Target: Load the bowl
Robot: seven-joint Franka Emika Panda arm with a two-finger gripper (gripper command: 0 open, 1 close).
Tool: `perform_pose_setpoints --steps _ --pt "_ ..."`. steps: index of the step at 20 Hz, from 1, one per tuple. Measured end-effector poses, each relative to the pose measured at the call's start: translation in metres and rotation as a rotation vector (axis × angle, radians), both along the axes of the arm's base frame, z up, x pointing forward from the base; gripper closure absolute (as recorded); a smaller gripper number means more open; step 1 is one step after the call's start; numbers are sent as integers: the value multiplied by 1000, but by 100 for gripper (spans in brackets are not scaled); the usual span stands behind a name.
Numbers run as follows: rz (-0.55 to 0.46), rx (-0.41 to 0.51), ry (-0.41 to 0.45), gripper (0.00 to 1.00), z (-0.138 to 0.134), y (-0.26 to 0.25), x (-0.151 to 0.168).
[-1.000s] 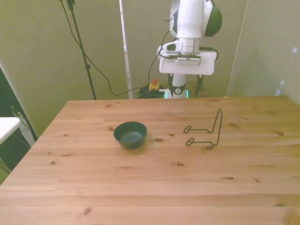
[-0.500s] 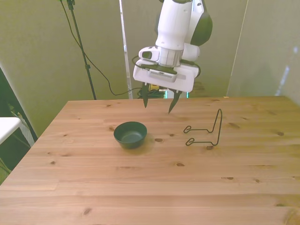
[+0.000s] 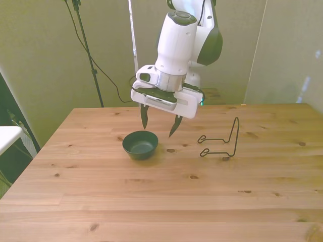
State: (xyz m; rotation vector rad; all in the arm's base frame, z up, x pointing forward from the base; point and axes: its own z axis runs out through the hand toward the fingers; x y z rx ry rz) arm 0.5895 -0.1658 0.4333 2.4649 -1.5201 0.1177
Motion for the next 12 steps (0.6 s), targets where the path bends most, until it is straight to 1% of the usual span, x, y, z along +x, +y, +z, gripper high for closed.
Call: perform_pose_setpoints --steps 2,5,7,9,12 --pt "31 -1 18 0 -5 -6 6" --pt "146 8 50 0 -6 -12 9" --pt "195 12 72 0 -7 -16 7" --pt "200 13 79 0 -8 -20 5" --pt "200 21 89 0 -18 -19 5"
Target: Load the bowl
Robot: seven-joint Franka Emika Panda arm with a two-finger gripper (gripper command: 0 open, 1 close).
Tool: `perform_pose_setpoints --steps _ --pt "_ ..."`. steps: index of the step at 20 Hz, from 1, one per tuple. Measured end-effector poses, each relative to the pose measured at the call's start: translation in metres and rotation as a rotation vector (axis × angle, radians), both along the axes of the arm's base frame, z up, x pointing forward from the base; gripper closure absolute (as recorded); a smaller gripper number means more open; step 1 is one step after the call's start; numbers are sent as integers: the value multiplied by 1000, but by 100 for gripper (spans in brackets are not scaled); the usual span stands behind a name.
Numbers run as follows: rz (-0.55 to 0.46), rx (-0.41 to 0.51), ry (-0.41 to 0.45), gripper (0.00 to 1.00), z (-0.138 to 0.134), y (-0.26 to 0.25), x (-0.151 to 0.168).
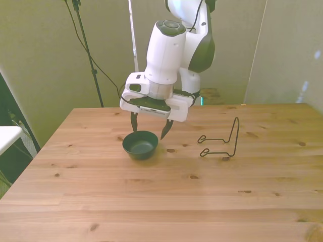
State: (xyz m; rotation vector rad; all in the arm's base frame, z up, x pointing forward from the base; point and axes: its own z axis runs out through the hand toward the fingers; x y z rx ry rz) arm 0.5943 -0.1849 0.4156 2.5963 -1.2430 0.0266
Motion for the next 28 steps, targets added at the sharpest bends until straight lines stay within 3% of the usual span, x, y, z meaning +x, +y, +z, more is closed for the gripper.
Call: perform_pose_setpoints --steps 4,5,12,19,28 --pt "13 11 17 0 -26 8 3" --pt "15 14 16 100 -30 10 5" --pt "-11 35 -18 100 -22 21 9" --pt "-53 35 6 100 -42 4 14" --pt "-61 38 1 100 -40 12 21"
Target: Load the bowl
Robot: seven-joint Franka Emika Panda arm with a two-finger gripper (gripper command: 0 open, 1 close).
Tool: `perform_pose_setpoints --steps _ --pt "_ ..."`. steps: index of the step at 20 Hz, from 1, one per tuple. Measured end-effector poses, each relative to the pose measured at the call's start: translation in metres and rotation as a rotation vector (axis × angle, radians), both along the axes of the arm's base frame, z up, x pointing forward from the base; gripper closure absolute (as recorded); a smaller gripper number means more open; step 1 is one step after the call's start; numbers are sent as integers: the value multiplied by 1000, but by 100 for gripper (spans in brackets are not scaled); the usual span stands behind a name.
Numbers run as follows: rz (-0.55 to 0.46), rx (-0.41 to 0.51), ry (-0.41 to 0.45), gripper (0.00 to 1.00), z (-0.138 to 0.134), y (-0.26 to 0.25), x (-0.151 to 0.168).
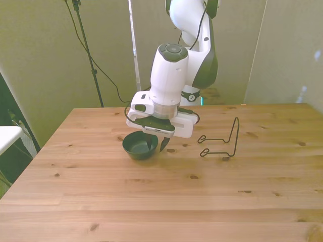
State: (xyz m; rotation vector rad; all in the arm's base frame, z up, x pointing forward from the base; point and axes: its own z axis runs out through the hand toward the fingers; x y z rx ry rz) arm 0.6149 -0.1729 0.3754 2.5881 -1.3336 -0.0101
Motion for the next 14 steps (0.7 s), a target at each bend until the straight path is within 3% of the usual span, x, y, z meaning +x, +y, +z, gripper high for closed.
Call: perform_pose_setpoints --steps 14 --pt "-6 25 -14 100 9 11 0"
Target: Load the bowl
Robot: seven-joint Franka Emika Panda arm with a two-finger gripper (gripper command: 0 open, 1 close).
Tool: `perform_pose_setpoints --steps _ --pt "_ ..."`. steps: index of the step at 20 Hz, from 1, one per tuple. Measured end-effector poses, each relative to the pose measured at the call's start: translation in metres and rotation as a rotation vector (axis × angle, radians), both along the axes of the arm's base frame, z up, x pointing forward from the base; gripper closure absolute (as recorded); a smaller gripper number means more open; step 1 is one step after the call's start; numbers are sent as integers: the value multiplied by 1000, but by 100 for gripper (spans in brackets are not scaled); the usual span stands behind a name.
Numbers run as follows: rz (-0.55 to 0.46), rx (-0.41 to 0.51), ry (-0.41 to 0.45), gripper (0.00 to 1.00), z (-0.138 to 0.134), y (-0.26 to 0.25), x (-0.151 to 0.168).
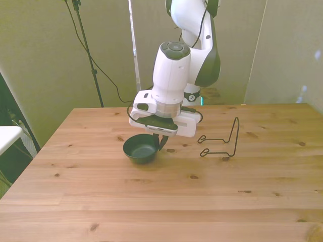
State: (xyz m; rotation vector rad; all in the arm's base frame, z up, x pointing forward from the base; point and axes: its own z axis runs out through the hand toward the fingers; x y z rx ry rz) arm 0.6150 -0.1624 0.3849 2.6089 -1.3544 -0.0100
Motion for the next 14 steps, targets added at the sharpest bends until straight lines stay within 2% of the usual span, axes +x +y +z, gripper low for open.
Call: perform_pose_setpoints --steps 4,8,11,14 --pt "41 135 -26 100 31 30 -18" --pt "123 328 -47 100 88 59 -64" --pt "169 478 -78 100 129 59 -92" --pt "200 632 -99 100 145 40 -104"
